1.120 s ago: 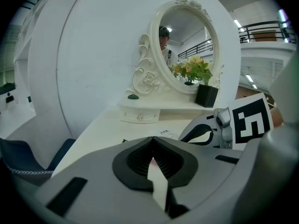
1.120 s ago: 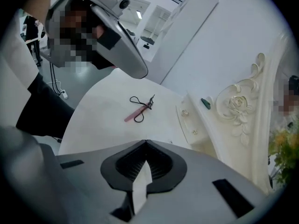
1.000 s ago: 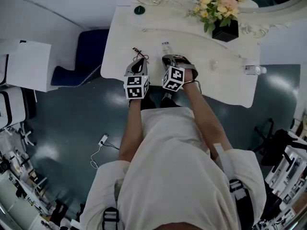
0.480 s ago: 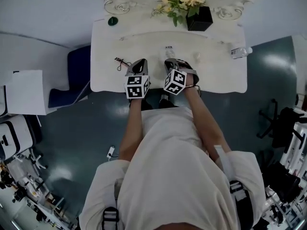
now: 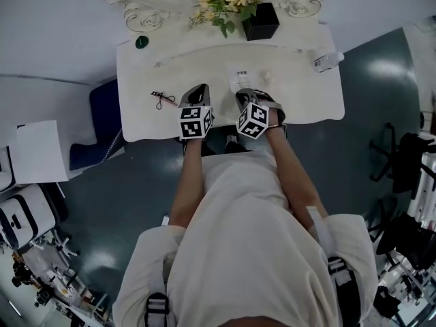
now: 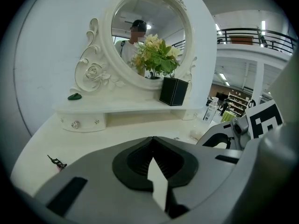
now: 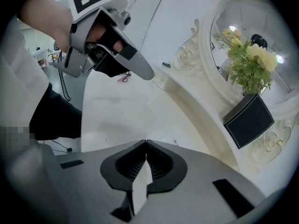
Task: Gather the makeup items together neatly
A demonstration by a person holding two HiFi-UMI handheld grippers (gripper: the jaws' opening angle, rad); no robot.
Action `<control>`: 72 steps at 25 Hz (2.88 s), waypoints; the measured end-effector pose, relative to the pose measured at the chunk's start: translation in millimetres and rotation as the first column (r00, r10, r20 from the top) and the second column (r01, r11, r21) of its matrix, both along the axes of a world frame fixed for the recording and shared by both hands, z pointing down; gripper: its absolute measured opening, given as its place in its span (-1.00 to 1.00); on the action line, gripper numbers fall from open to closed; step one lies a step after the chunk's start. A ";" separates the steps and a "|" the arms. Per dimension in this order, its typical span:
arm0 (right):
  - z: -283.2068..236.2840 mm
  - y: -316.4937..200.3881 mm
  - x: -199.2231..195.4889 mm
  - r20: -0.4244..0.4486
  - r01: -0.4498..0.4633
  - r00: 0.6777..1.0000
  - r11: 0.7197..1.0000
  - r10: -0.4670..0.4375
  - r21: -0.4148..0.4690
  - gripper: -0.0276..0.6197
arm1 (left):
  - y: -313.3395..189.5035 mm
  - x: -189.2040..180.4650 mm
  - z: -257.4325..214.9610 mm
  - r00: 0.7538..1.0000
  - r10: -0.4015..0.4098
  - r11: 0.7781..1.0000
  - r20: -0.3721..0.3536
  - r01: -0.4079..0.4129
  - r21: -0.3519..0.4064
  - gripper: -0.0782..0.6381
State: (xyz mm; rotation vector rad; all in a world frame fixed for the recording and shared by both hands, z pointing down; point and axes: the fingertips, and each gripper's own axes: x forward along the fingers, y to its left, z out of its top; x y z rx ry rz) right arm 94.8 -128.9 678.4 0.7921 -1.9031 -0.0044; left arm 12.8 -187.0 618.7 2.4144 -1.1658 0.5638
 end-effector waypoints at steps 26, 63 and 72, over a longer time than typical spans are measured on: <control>-61.9 -42.4 -118.6 0.554 -0.142 0.813 0.984 0.180 -0.112 -0.54 | 3.6 -90.5 14.6 0.983 -0.185 0.982 0.018 0.186 -0.030 -0.74; -2.9 -110.7 -310.7 0.409 0.046 0.913 0.990 0.013 -0.133 -0.76 | -39.3 -284.1 34.1 0.922 -0.386 0.917 0.041 0.388 -0.089 -0.74; -33.9 -103.3 -277.9 0.537 -0.026 0.836 0.985 0.115 -0.171 -0.77 | -31.1 -242.2 26.3 0.936 -0.350 0.934 0.037 0.352 -0.064 -0.74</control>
